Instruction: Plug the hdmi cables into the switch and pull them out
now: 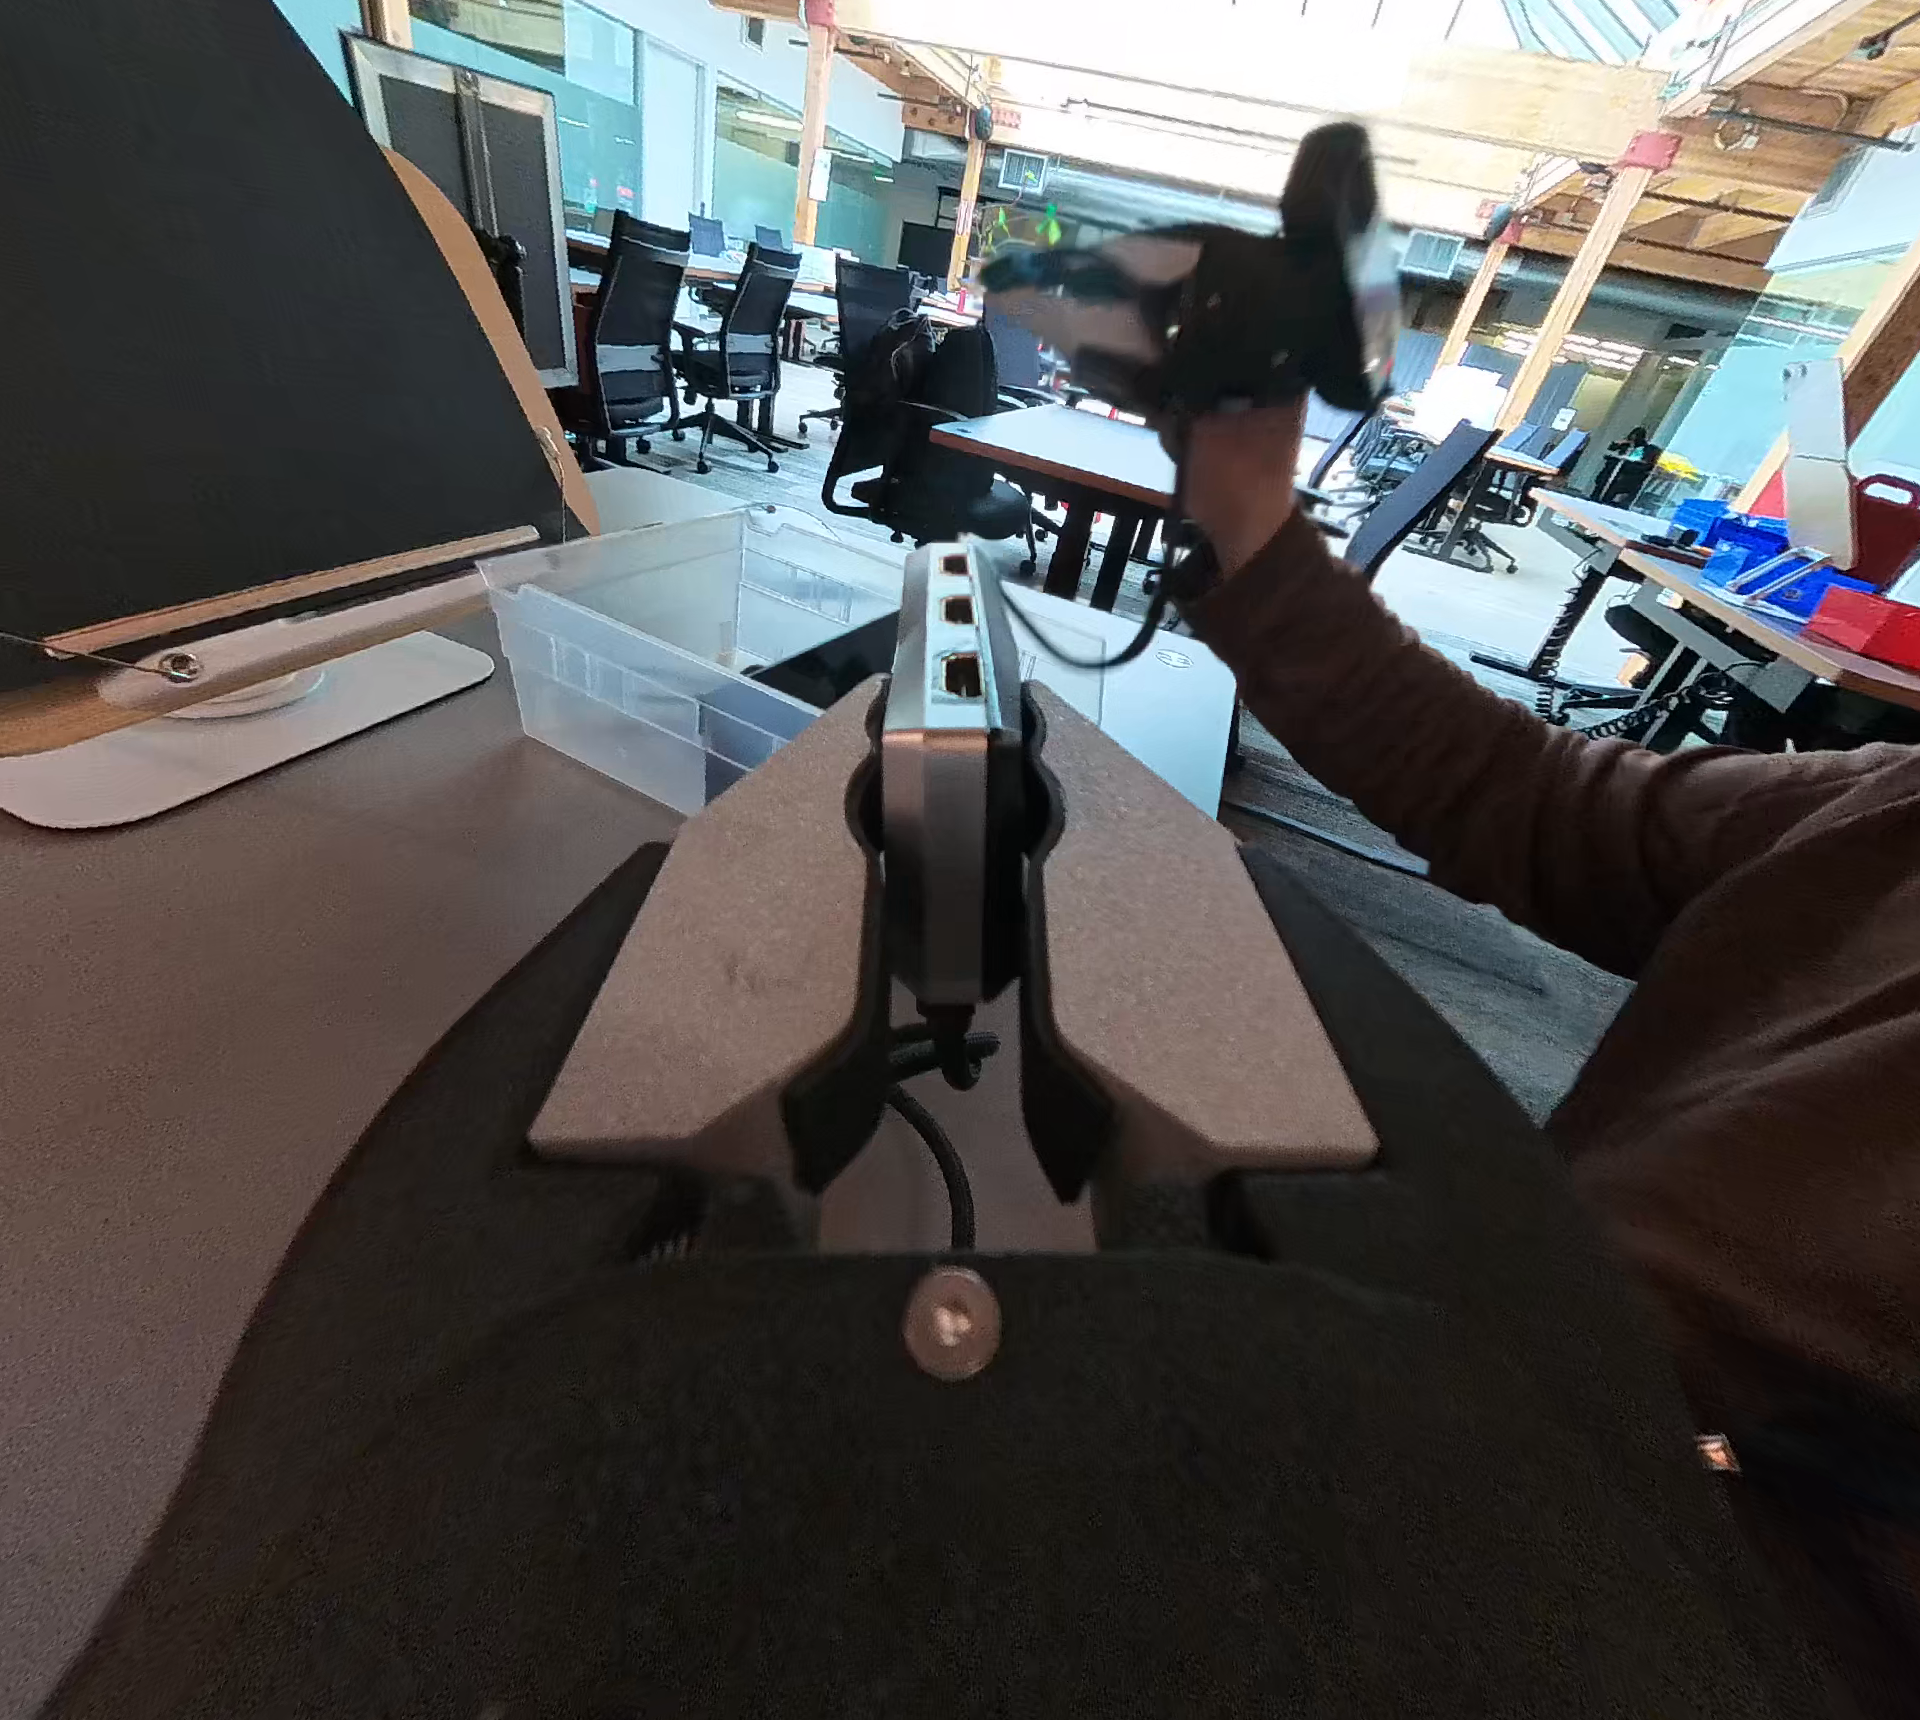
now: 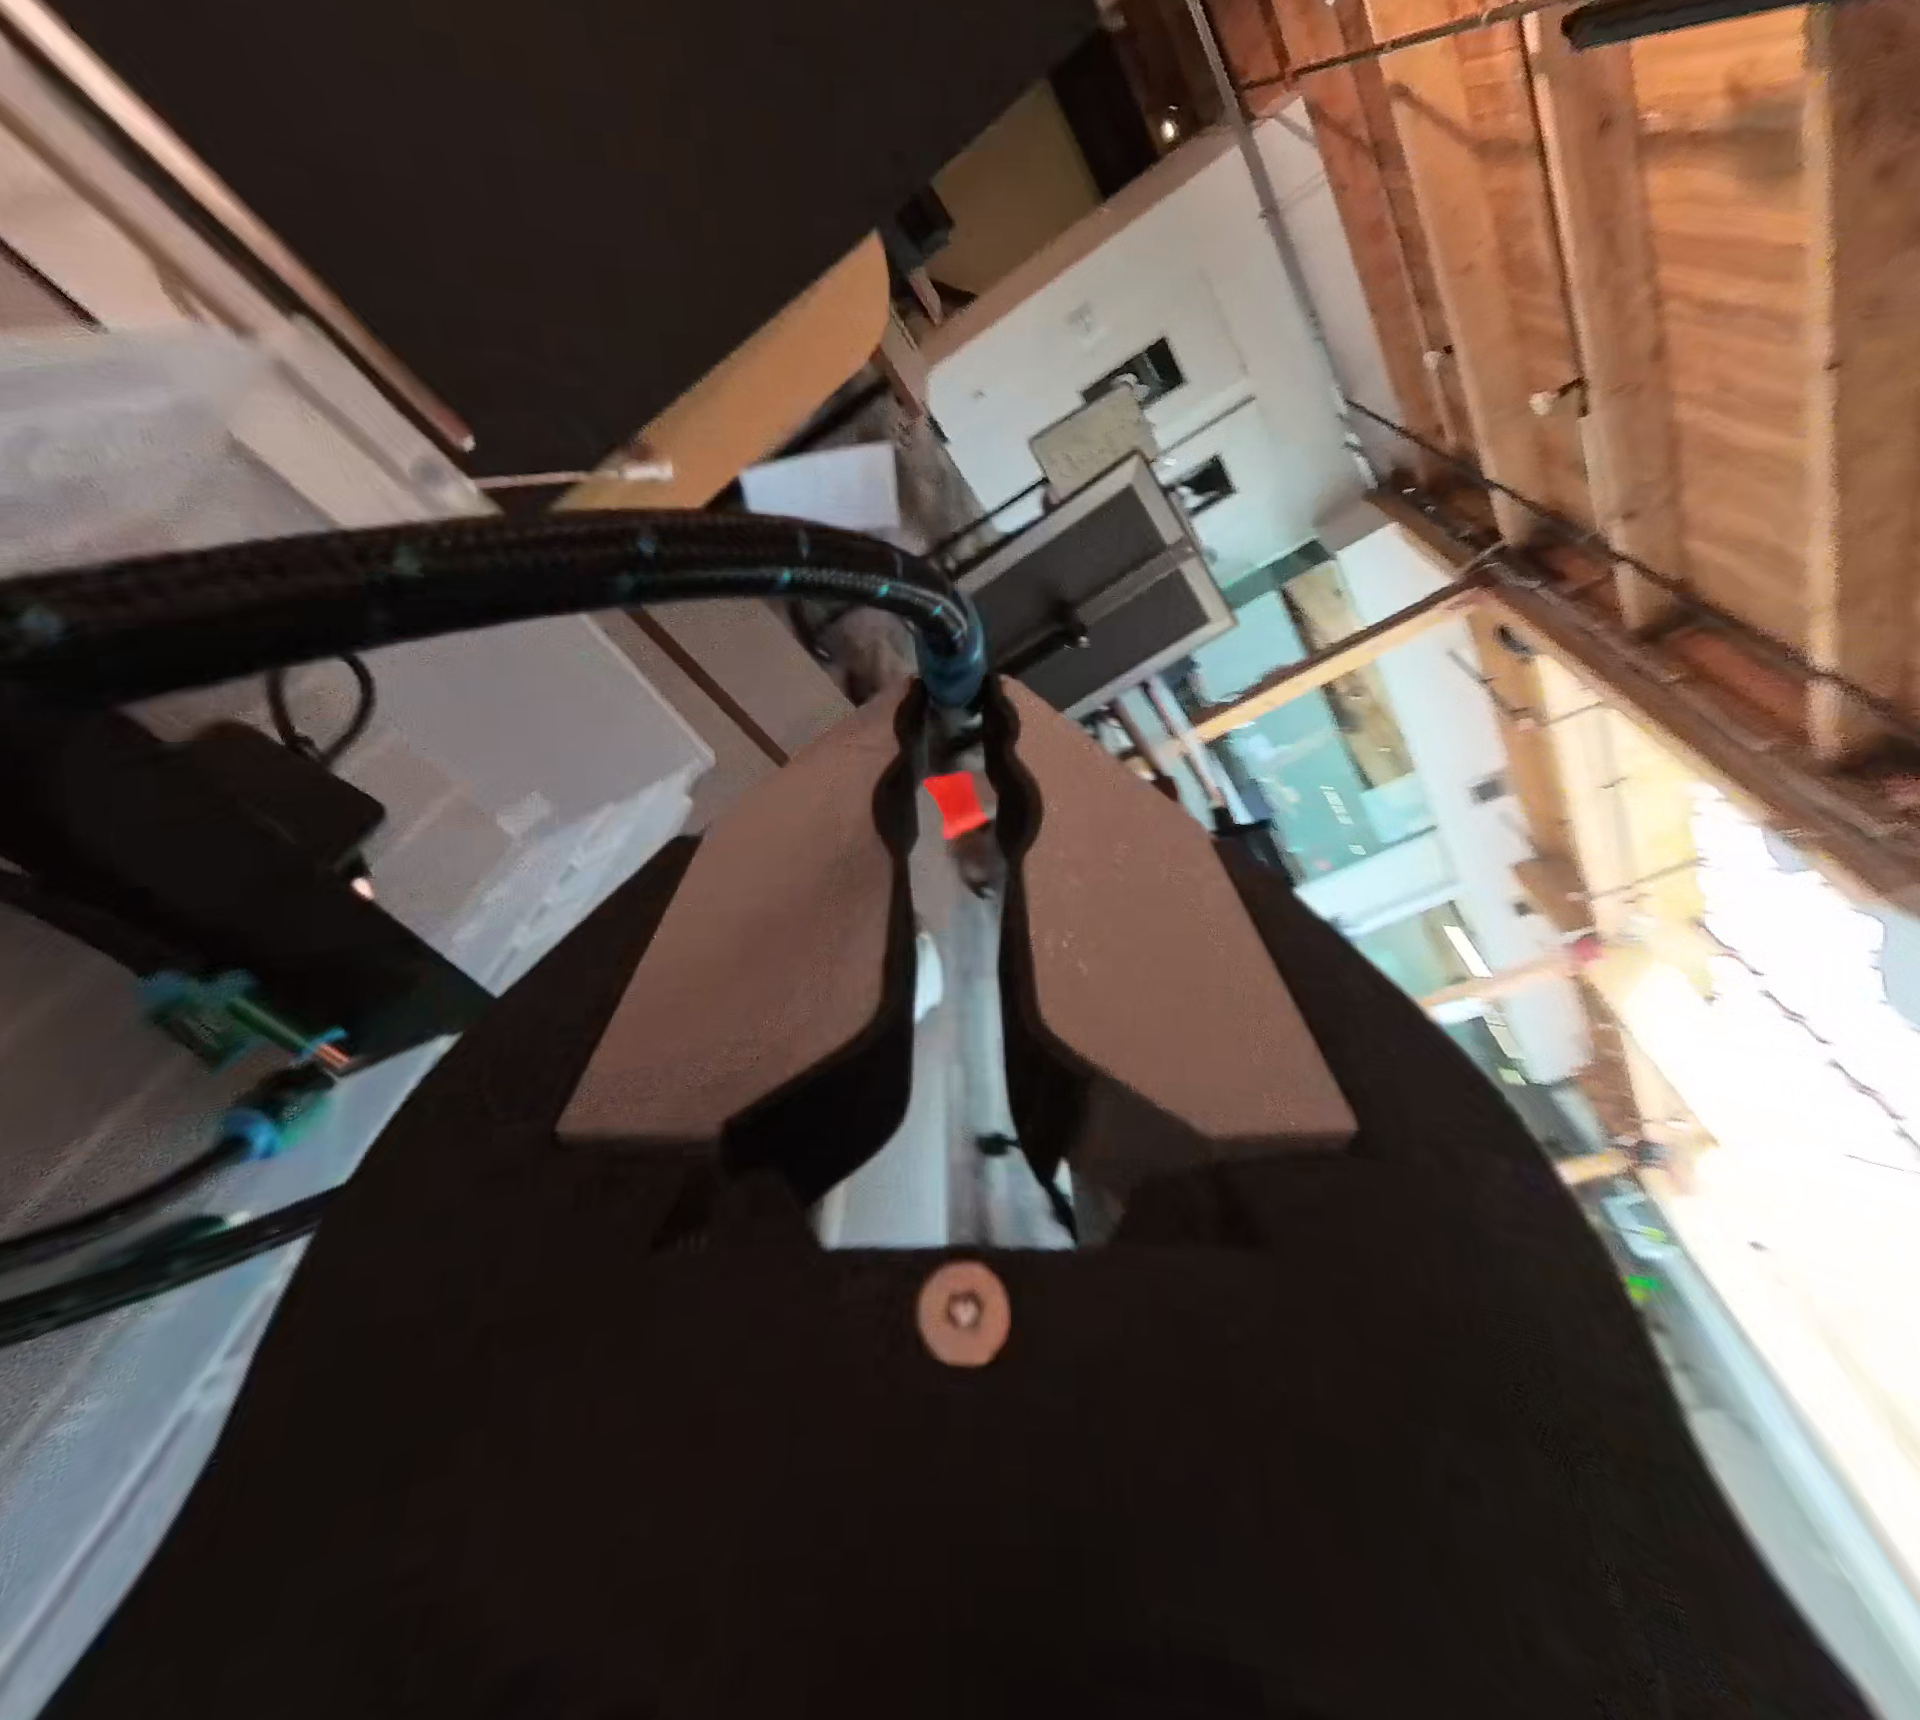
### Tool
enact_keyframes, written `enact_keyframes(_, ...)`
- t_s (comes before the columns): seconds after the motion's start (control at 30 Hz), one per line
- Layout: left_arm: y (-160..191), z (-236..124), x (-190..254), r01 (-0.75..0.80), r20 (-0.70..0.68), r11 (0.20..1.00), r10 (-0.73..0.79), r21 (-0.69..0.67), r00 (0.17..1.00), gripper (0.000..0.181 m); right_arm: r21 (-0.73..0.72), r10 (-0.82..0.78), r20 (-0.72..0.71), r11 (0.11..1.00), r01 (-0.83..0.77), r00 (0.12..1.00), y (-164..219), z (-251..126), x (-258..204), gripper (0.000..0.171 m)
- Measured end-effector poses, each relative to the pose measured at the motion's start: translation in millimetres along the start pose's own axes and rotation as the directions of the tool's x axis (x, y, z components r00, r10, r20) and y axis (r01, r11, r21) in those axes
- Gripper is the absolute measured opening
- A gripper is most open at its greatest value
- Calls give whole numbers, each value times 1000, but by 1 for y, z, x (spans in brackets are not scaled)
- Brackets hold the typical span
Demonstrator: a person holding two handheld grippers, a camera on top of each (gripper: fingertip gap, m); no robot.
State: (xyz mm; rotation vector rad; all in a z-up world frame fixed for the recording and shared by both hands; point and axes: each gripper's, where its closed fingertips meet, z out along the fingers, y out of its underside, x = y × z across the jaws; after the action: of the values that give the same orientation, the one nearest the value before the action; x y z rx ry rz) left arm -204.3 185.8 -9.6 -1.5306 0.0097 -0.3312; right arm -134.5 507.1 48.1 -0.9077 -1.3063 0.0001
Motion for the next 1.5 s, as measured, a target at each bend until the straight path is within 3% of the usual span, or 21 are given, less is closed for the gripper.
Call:
enact_keyframes(0.1, -4, -2, 3, -8, -12, 1000, 8, 9, 1000, 19, -92, -307, -39, 949, 303, 951, 9, 8, -50, 6)
enact_keyframes(0.23, -5, -4, 7, -22, -17, 1000, 22, 4, 1000, 19, -166, -521, 248, 808, 565, 817, 41, 15, -128, 7)
enact_keyframes(0.37, -8, -7, 9, -32, -19, 999, 32, 5, 999, 19, -270, -404, 650, 669, 693, 644, 106, 2, -170, 10)
enact_keyframes(0.53, -8, -4, 10, -12, -41, 1000, 12, 16, 999, 19, -247, -307, 800, 613, 750, 515, 136, 8, -189, 13)
enact_keyframes(0.6, -6, -2, 12, -2, -56, 1000, 3, 14, 998, 18, -247, -232, 851, 615, 749, 471, 135, 4, -195, 35)
enact_keyframes(0.63, -5, -1, 13, 1, -62, 1000, 0, 11, 998, 18, -239, -177, 877, 646, 725, 446, 130, -2, -199, 50)
enact_keyframes(0.67, -4, -1, 13, 0, -64, 1000, 0, 9, 998, 18, -227, -133, 891, 697, 680, 434, 122, -5, -201, 53)
enact_keyframes(0.73, -2, 0, 14, -3, -73, 1000, 2, -4, 997, 19, -222, -40, 903, 810, 542, 429, 99, -8, -197, 48)
enact_keyframes(0.83, 4, 4, 16, 5, -91, 1000, -7, -28, 996, 19, -252, 122, 894, 933, 257, 431, 57, -8, -177, 54)
enact_keyframes(0.87, 5, 5, 17, 8, -98, 1000, -11, -30, 995, 19, -237, 169, 905, 962, 133, 390, 34, -16, -174, 55)
enact_keyframes(0.97, 7, 8, 19, 13, -111, 999, -17, -36, 994, 19, -125, 153, 980, 971, -205, 127, -48, -73, -174, 65)
enact_keyframes(1.03, 8, 10, 21, 15, -118, 999, -20, -38, 993, 19, -55, 74, 996, 948, -312, 50, -90, -106, -180, 69)
enact_keyframes(1.17, 12, 15, 29, 18, -141, 999, -24, -47, 990, 19, 17, -21, 1000, 925, -379, -6, -148, -142, -209, 71)
enact_keyframes(1.23, 15, 18, 32, 12, -147, 998, -21, -62, 989, 19, 4, -37, 996, 921, -389, -78, -167, -154, -225, 69)
enact_keyframes(1.33, 24, 19, 35, 2, -149, 993, -20, -118, 989, 19, -8, -57, 983, 936, -352, -172, -178, -165, -247, 45)
enact_keyframes(1.37, 26, 17, 35, -8, -150, 990, -13, -141, 989, 19, -14, -43, 985, 945, -328, -166, -176, -161, -252, 22)
enact_keyframes(1.5, 27, 5, 25, -43, -80, 977, 26, -210, 996, 25, -55, -11, 972, 960, -275, -233, -174, -158, -261, 17)
